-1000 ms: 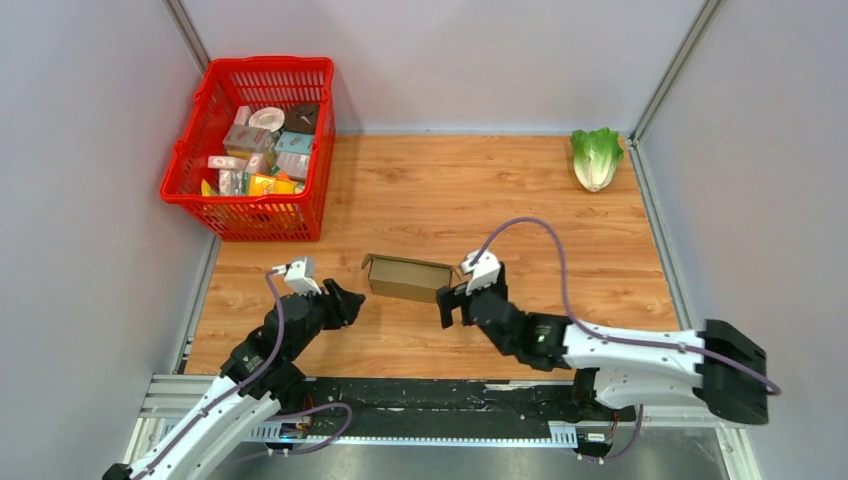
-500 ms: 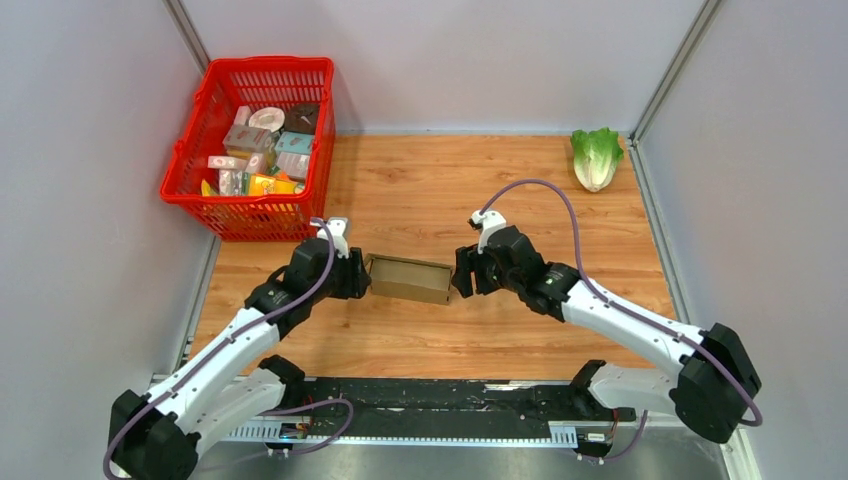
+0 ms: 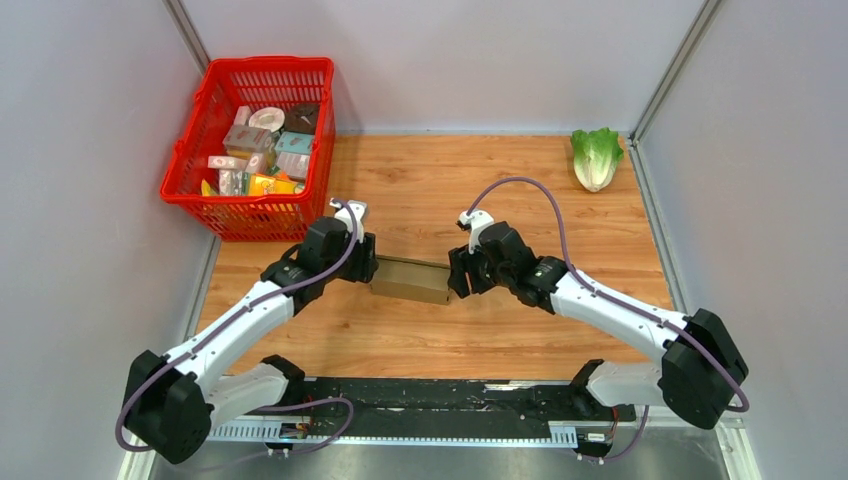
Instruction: Fold the paper box
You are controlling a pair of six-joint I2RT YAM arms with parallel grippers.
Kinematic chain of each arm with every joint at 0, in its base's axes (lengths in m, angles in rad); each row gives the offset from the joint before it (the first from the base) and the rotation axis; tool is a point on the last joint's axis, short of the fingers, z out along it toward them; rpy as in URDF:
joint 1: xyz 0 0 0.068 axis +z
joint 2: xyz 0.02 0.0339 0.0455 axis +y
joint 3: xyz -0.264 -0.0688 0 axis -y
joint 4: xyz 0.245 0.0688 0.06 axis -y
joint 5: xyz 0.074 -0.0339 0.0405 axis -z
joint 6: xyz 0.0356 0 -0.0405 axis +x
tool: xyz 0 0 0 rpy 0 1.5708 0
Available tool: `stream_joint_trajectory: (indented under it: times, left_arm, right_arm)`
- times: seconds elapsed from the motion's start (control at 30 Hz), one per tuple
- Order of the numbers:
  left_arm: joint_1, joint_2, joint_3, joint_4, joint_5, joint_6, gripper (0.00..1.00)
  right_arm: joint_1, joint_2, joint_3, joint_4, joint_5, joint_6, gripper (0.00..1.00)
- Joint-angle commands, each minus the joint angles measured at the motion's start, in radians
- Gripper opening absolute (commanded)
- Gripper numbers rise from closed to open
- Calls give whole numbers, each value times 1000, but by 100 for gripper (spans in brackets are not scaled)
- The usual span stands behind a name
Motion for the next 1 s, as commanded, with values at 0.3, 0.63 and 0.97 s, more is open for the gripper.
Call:
stream_joint_trajectory:
  times: [0.3,0.63,0.97]
  left_arm:
    - [4,42,25,99,32,55,44]
    - [4,44,40,77,89,26,20]
    - [4,44,57,44,135,-40,10]
  right_arm:
    - [-6,33,68,33,-22,-21,44]
    - [-7,45,79,28,-30,44,18]
    - [0,36,95,11,-28,185,7]
